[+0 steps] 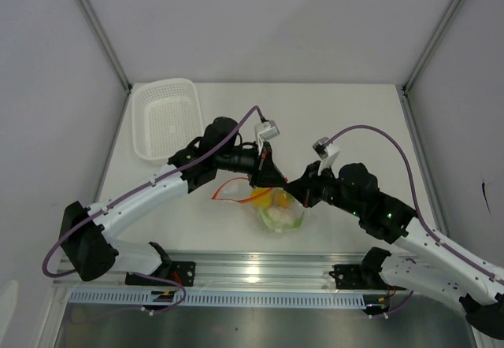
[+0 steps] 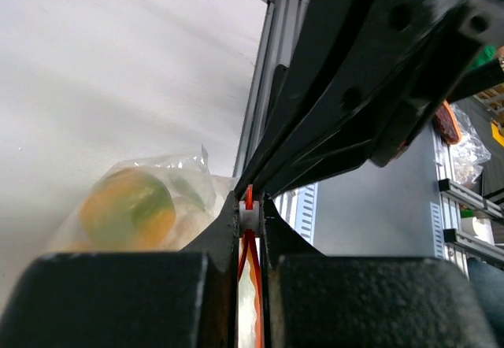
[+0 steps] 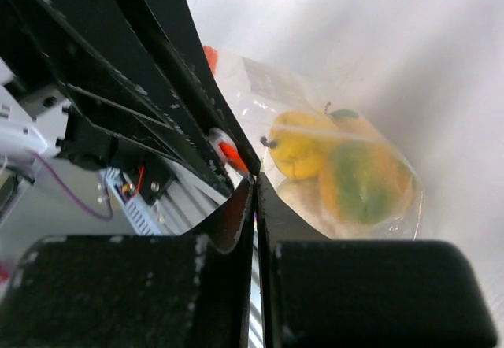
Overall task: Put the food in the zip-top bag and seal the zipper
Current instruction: Adjust the zipper food storage bag at the center of the board.
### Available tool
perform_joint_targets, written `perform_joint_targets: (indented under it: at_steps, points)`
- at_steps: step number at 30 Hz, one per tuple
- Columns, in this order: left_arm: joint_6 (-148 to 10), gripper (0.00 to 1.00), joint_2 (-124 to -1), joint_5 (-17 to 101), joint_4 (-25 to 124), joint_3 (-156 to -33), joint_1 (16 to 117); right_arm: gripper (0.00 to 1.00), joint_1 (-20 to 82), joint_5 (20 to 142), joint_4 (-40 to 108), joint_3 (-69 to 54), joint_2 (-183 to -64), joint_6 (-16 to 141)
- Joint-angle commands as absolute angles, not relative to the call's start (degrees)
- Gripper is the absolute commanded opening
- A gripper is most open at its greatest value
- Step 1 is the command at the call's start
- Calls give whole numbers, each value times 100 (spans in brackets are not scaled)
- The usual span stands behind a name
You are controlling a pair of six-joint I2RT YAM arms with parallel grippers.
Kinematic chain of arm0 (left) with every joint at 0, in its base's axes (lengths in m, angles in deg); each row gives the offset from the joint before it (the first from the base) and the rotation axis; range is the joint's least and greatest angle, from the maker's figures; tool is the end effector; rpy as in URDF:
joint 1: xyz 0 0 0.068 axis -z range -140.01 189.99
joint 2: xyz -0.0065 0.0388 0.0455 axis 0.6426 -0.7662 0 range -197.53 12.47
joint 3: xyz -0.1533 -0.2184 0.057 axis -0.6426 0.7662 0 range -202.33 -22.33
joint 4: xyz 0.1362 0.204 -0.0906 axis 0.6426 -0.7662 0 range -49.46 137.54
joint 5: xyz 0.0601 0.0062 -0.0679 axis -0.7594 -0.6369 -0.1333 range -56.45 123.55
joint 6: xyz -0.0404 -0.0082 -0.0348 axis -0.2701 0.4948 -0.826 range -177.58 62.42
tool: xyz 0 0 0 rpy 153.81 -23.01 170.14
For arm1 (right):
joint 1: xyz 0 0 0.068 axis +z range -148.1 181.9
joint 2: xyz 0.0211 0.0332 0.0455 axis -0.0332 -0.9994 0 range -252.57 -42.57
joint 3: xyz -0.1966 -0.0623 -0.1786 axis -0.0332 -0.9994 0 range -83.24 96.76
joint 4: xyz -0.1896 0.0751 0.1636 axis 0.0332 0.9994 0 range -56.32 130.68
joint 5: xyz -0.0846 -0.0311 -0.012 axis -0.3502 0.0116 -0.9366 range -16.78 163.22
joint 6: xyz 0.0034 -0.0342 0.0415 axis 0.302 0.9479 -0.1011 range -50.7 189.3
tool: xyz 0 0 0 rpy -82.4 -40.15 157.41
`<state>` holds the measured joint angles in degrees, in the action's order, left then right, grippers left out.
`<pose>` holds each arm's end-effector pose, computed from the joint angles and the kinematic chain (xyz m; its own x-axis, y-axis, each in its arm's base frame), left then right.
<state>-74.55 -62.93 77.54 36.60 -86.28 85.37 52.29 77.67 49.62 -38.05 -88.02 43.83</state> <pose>0.1914 -0.2292 0.3412 -0.5370 0.2453 -0.8071 0.8431 0.1254 -0.5229 0.1160 0.1444 0.3300 -0.5114 0.0548 -0.8576 -0.6597 0.6145 0.4326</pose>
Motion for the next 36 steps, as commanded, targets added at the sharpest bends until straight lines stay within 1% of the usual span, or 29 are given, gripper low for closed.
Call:
perform_joint_targets:
  at_steps: [1,6,7,9,10,13,14,18,19,24,28,34,36]
  points:
    - [-7446,0,-6373,7679,3480,-8781,8543,0,5253,6619,4334,-3754,-8468,4214]
    - [-7392,1,-6452,7732,3392,-8790,8508,0,5244,6637,4238,-3903,-8239,4206]
    - [-7410,1,-6461,7793,3409,-8790,8507,0,5235,6793,4246,-3912,-8230,4301]
    - [-7427,1,-6470,7907,3488,-8790,8499,0,5113,7459,4290,-3930,-8282,4582]
    - [-7462,0,-6470,7951,3497,-8808,8499,0,4912,8124,4412,-3816,-8344,4705]
    - [-7515,1,-6426,8048,3594,-8843,8464,19,4638,8665,4948,-3666,-8572,5049]
    - [-7541,1,-6417,8144,3637,-8834,8455,29,4489,9111,5019,-3640,-8573,5180]
    - [-7647,1,-6338,8285,3848,-8720,8376,42,4251,9642,5213,-3718,-8389,5295]
    - [-7804,1,-6216,8442,4223,-8511,8315,52,4146,9999,5283,-3806,-8258,5348]
    - [-7964,1,-6066,8567,4586,-8325,8261,53,4110,10573,5187,-3903,-8282,5392]
    - [-8095,1,-6057,8778,4963,-8228,8235,53,4110,10811,4925,-3947,-8589,5366]
    - [-8227,1,-6039,8989,5228,-8114,8235,53,4119,10601,4485,-4017,-8933,5418]
    - [-8184,1,-6022,8963,5159,-8122,8235,53,4119,10513,4545,-3930,-8977,5471]
